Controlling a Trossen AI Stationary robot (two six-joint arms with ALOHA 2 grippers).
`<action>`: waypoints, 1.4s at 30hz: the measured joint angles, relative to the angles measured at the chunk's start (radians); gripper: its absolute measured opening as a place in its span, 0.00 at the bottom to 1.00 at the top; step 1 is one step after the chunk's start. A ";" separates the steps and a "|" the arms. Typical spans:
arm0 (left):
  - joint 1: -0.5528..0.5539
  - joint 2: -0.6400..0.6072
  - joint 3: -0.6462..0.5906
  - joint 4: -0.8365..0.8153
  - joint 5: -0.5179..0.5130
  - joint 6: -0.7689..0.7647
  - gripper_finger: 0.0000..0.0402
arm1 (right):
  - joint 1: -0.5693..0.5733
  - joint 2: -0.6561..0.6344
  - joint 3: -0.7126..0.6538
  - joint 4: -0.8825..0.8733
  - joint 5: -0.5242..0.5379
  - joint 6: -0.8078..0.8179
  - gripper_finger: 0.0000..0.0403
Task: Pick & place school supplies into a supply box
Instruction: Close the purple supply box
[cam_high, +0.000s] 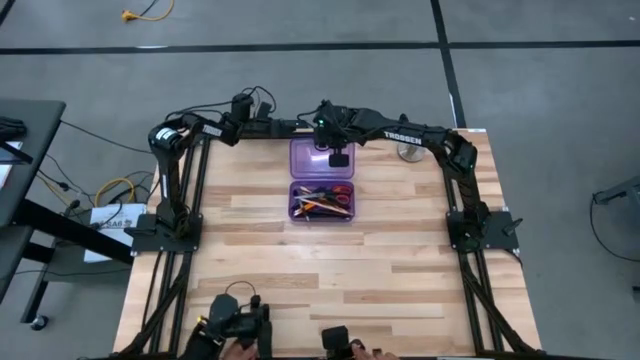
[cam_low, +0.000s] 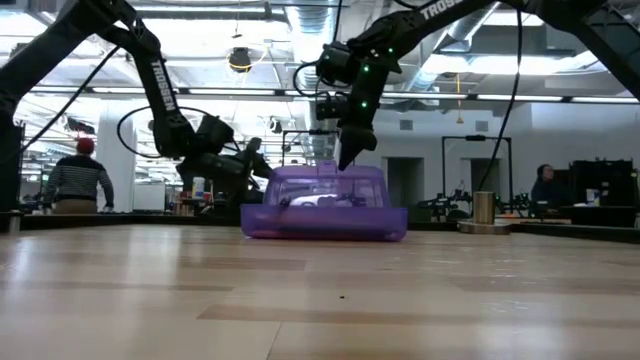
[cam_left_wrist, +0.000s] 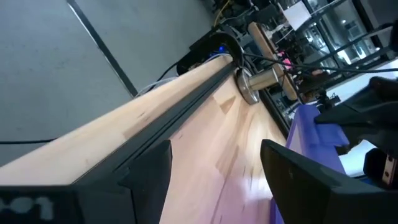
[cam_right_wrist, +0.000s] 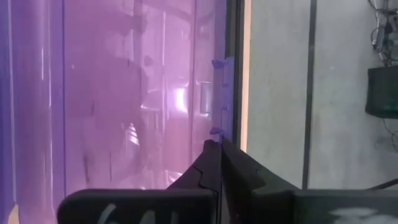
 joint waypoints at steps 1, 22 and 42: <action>-0.002 0.000 0.005 -0.010 0.001 -0.001 0.58 | 0.003 0.000 0.000 0.001 0.001 -0.003 0.00; -0.098 0.003 0.101 -0.236 -0.036 0.128 0.58 | 0.042 -0.068 0.000 0.006 0.023 -0.031 0.00; -0.153 0.006 0.100 -0.231 0.016 0.156 0.58 | 0.040 -0.077 0.000 -0.019 0.016 -0.006 0.00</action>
